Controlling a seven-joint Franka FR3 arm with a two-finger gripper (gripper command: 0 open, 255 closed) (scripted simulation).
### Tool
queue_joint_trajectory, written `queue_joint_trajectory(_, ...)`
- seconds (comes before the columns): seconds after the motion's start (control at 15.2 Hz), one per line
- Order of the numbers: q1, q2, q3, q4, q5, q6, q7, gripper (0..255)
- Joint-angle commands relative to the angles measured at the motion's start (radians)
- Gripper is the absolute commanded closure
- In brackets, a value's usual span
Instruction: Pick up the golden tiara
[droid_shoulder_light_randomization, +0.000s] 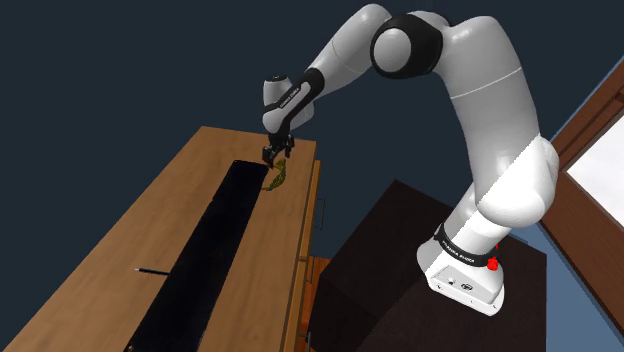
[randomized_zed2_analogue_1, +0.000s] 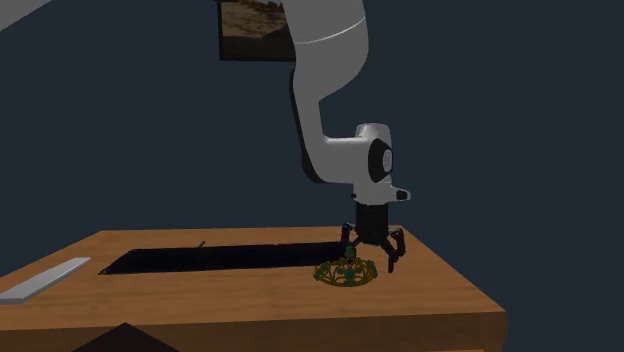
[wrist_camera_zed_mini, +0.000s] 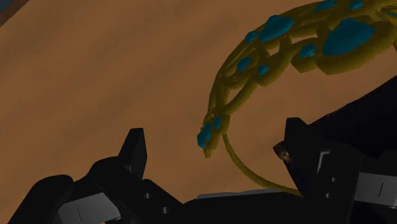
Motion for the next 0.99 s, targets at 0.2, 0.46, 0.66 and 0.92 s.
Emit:
queue_joint_trajectory(0.2, 0.001, 0.031, -0.001, 0.013, -0.001, 0.018, 0.002, 255)
queue_joint_trajectory(0.46, 0.0, 0.031, -0.001, 0.013, -0.001, 0.018, 0.001, 255)
queue_joint_trajectory(0.66, 0.0, 0.031, -0.001, 0.013, -0.001, 0.018, 0.001, 255)
queue_joint_trajectory(0.92, 0.0, 0.008, 0.0, 0.006, 0.0, 0.002, 0.0, 255)
